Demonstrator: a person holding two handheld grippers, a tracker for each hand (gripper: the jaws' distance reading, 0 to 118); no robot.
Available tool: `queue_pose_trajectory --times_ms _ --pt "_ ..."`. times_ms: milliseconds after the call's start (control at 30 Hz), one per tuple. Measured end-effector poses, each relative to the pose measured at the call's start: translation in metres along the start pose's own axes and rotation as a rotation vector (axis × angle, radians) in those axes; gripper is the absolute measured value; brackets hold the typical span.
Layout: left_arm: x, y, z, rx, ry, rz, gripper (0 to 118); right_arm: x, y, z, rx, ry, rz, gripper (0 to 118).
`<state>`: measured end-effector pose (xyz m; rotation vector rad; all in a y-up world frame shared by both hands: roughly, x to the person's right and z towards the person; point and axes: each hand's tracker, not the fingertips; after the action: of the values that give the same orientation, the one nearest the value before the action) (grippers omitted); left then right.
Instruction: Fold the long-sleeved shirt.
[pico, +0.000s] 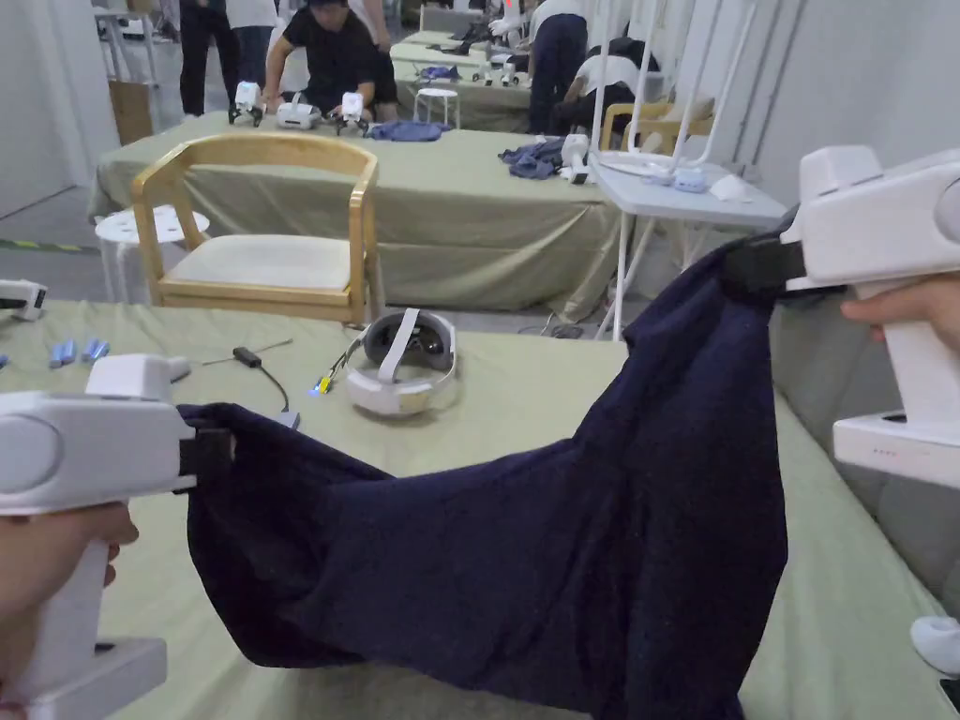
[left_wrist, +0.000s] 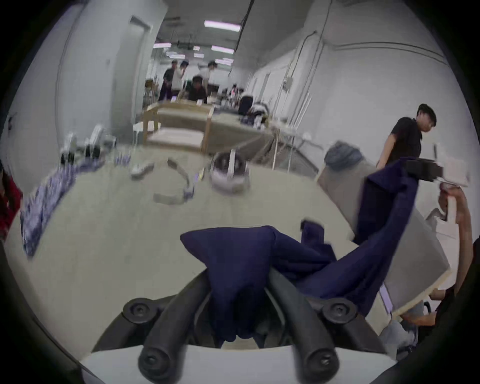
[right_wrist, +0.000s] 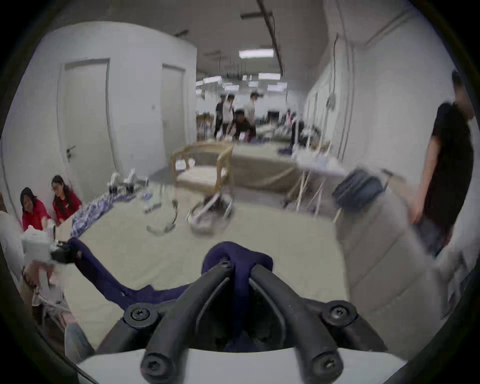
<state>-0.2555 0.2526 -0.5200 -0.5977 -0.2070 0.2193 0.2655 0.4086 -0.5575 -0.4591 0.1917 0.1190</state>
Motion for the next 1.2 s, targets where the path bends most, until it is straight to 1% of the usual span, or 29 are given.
queue_pose_trajectory --times_ms 67,133,200,267,300,333,400,433,500,533,600,667,700,833,900,1000,1067,1133,1200 --pt "0.02 0.054 -0.001 0.043 0.011 -0.045 6 0.017 0.038 0.036 0.06 -0.097 0.04 0" --pt "0.03 0.105 -0.002 0.103 0.016 -0.035 6 0.036 0.073 0.054 0.101 -0.166 0.08 0" --pt "0.044 0.16 0.004 0.172 0.002 -0.03 6 0.045 0.102 0.077 0.159 -0.251 0.068 0" --pt "0.053 0.217 0.009 0.206 -0.023 0.006 6 0.061 0.136 0.09 0.224 -0.268 0.038 1" --pt "0.059 0.239 0.013 0.225 -0.03 0.003 6 0.071 0.152 0.087 0.248 -0.265 0.036 1" --pt "0.066 0.262 0.018 0.256 -0.036 0.003 6 0.075 0.166 0.087 0.274 -0.294 0.034 1" --pt "0.079 0.303 0.03 0.266 -0.042 0.042 6 0.08 0.193 0.087 0.286 -0.354 0.055 1" --pt "0.085 0.32 0.036 0.288 -0.05 0.048 6 0.073 0.199 0.094 0.32 -0.387 0.052 1" --pt "0.099 0.342 0.049 0.328 -0.031 0.036 6 0.076 0.216 0.093 0.35 -0.41 -0.002 1" --pt "0.105 0.351 0.054 0.347 -0.024 0.009 6 0.077 0.223 0.093 0.371 -0.423 -0.02 0" --pt "0.114 0.363 0.063 0.361 -0.007 0.005 6 0.074 0.228 0.097 0.392 -0.418 -0.027 0" --pt "0.116 0.366 0.068 0.372 -0.004 0.008 6 0.072 0.234 0.097 0.42 -0.433 -0.027 1" --pt "0.117 0.366 0.069 0.375 -0.006 0.008 6 0.083 0.241 0.088 0.421 -0.426 -0.037 1" --pt "0.106 0.349 0.051 0.353 0.014 -0.01 6 0.084 0.223 0.07 0.384 -0.393 -0.083 1" --pt "0.095 0.327 0.034 0.301 0.02 -0.002 6 0.085 0.198 0.051 0.346 -0.359 -0.089 1" --pt "0.073 0.275 -0.007 0.205 0.033 0.019 6 0.078 0.138 0.019 0.258 -0.315 -0.145 1" --pt "0.06 0.229 -0.033 0.138 0.057 0.035 6 0.073 0.094 -0.011 0.195 -0.288 -0.17 1" --pt "0.045 0.188 -0.061 0.061 0.052 0.043 6 0.072 0.055 -0.043 0.132 -0.25 -0.164 0" --pt "0.031 0.154 -0.089 -0.01 0.068 0.049 6 0.066 0.018 -0.066 0.081 -0.245 -0.156 0"
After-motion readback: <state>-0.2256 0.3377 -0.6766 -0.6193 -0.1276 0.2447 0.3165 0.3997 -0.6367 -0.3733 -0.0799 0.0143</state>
